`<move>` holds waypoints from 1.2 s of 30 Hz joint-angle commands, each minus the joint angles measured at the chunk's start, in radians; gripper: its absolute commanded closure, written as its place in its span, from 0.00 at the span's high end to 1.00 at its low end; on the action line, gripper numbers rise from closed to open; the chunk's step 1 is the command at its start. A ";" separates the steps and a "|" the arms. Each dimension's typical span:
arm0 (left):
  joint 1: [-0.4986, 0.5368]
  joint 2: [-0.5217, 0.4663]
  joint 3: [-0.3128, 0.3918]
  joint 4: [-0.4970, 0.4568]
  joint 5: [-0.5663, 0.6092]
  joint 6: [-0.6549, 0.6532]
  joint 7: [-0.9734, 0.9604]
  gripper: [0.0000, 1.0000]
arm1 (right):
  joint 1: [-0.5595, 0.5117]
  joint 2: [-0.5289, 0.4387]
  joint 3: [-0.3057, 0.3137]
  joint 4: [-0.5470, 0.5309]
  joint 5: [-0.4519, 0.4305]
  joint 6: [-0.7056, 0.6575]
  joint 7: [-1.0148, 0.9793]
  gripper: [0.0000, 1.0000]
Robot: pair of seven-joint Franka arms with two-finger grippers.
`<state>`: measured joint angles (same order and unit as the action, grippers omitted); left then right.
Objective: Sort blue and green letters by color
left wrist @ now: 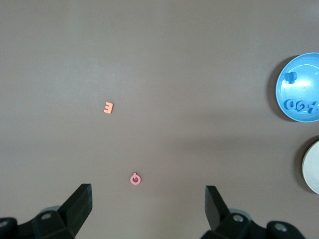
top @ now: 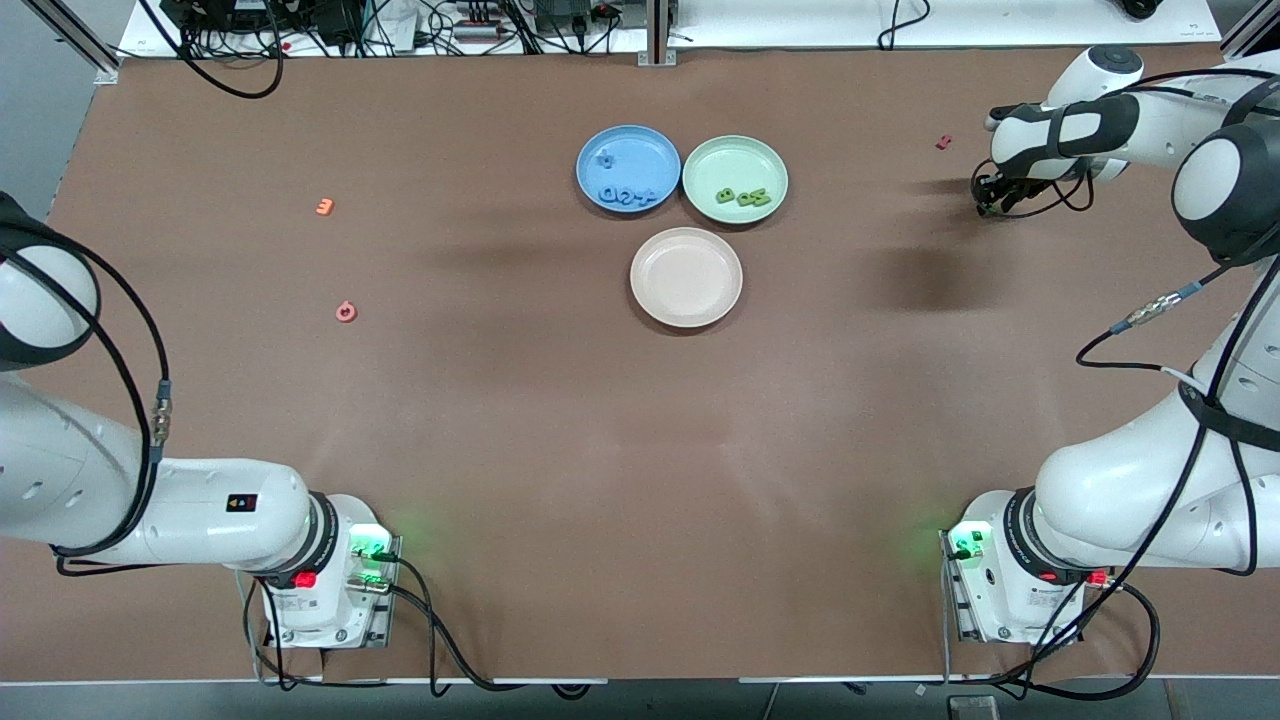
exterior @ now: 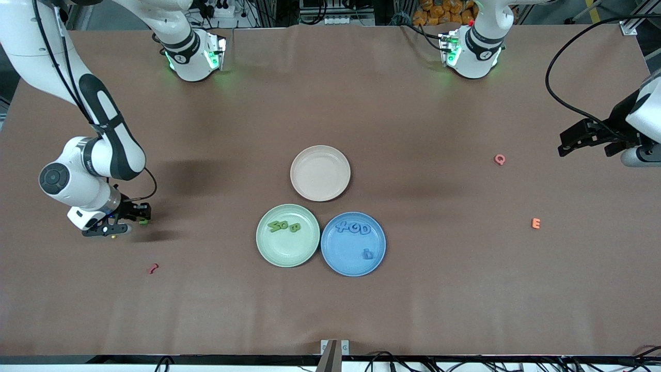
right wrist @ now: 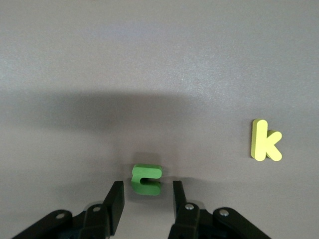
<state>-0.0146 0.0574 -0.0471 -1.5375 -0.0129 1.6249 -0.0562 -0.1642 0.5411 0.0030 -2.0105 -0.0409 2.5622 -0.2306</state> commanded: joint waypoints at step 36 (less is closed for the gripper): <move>0.004 0.027 0.000 0.025 0.019 0.009 0.026 1.00 | -0.006 -0.018 0.023 0.012 0.012 -0.036 0.013 0.00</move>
<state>-0.0146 0.0727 -0.0471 -1.5369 -0.0128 1.6341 -0.0562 -0.1640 0.5536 0.0102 -2.0066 -0.0405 2.5770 -0.2299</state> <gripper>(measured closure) 0.000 0.744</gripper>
